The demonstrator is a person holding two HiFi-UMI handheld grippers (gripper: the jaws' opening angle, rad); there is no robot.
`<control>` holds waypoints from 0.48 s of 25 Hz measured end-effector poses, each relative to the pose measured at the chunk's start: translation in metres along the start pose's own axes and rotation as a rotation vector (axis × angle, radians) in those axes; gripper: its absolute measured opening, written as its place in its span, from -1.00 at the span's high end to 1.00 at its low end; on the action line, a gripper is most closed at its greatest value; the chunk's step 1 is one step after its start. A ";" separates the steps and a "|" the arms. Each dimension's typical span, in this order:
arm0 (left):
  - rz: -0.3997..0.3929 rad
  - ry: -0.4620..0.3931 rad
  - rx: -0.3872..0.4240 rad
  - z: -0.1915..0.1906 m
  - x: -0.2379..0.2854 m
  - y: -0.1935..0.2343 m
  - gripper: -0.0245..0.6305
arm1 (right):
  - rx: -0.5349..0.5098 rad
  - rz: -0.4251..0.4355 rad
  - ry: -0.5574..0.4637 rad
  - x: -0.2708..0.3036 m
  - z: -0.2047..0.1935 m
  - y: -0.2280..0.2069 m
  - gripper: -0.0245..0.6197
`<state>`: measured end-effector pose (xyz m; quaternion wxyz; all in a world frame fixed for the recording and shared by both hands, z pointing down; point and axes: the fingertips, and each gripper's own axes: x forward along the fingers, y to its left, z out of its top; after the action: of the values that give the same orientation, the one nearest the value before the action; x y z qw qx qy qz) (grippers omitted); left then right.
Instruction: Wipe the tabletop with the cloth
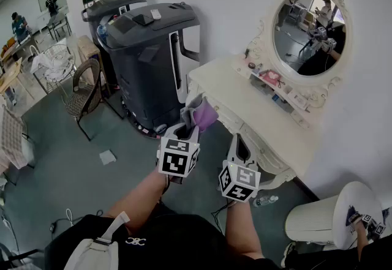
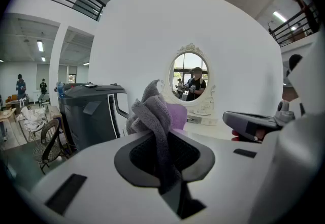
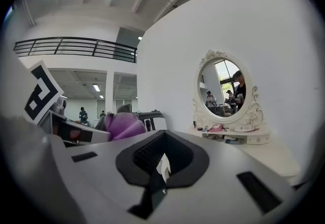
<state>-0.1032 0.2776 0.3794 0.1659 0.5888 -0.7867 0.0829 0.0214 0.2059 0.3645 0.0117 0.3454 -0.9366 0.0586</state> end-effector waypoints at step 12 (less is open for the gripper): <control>0.001 0.015 0.014 0.000 0.017 -0.007 0.76 | 0.022 0.021 -0.012 0.008 0.002 -0.007 0.91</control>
<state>-0.1004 0.2600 0.3853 0.1673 0.5889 -0.7852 0.0930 0.0193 0.1952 0.3637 0.0019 0.3359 -0.9395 0.0670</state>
